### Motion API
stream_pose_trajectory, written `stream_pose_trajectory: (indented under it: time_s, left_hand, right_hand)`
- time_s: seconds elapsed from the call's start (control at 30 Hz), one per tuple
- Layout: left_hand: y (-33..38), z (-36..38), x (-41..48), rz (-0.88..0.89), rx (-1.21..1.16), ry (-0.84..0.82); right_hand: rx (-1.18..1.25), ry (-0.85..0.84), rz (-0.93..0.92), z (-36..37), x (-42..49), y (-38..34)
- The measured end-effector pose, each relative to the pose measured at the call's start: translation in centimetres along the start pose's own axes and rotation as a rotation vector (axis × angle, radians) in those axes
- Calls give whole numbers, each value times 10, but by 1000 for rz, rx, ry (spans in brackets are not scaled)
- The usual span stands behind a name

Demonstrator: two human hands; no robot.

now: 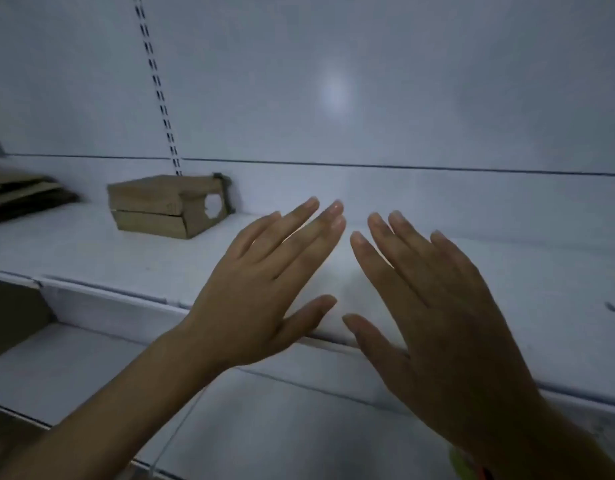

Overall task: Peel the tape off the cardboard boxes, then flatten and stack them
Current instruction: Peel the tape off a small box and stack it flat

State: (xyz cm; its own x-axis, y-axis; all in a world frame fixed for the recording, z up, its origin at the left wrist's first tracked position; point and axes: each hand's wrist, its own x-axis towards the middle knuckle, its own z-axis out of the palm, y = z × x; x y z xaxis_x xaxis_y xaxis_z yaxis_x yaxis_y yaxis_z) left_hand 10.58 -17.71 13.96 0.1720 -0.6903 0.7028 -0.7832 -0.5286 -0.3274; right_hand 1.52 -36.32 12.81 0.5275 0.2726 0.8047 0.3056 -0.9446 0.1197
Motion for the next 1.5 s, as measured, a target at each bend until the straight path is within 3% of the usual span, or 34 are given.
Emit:
stream_pose_trajectory:
  time_s: [0.13, 0.33, 0.43, 0.5, 0.57, 0.7, 0.9, 1.0, 1.1, 1.23, 1.3, 1.43, 1.5]
  left_hand:
    - [-89, -4, -17, -159, 107, -108]
    - [-216, 7, -50, -256, 179, -289]
    - [-258, 24, -58, -174, 159, -383]
    - [-272, 32, -62, -131, 108, -333]
    - [-281, 39, -68, -84, 78, -214]
    - [-293, 54, -75, -73, -103, -110]
    - [-296, 58, -73, -96, -303, -30]
    - [-302, 55, -76, -61, -187, -17]
    - [-335, 45, -85, 17, -1, -7]
    - [-371, 41, -114, -189, -117, 106]
    - [-362, 47, -123, -236, -185, 156]
    - [-351, 52, -119, -93, -64, 220]
    - [-353, 53, -118, -41, -5, 269]
  right_hand:
    - [-75, -190, -29, 29, 70, -22]
    - [8, -677, 43, 97, 180, -62]
    - [122, -722, 214, 151, 221, -79]
    - [205, -741, 331, 185, 233, -86]
    - [345, -692, 402, 208, 232, -91]
    - [636, -440, 494, 230, 206, -94]
    - [415, -174, 298, 245, 205, -91]
    - [288, -185, 231, 245, 205, -92]
    - [315, -177, 261, 245, 203, -91]
    - [381, -110, 285, 241, 205, -90]
    - [281, -99, 213, 241, 206, -93]
    - [14, -94, -26, 244, 211, -98]
    - [-60, -60, -62, 243, 213, -99]
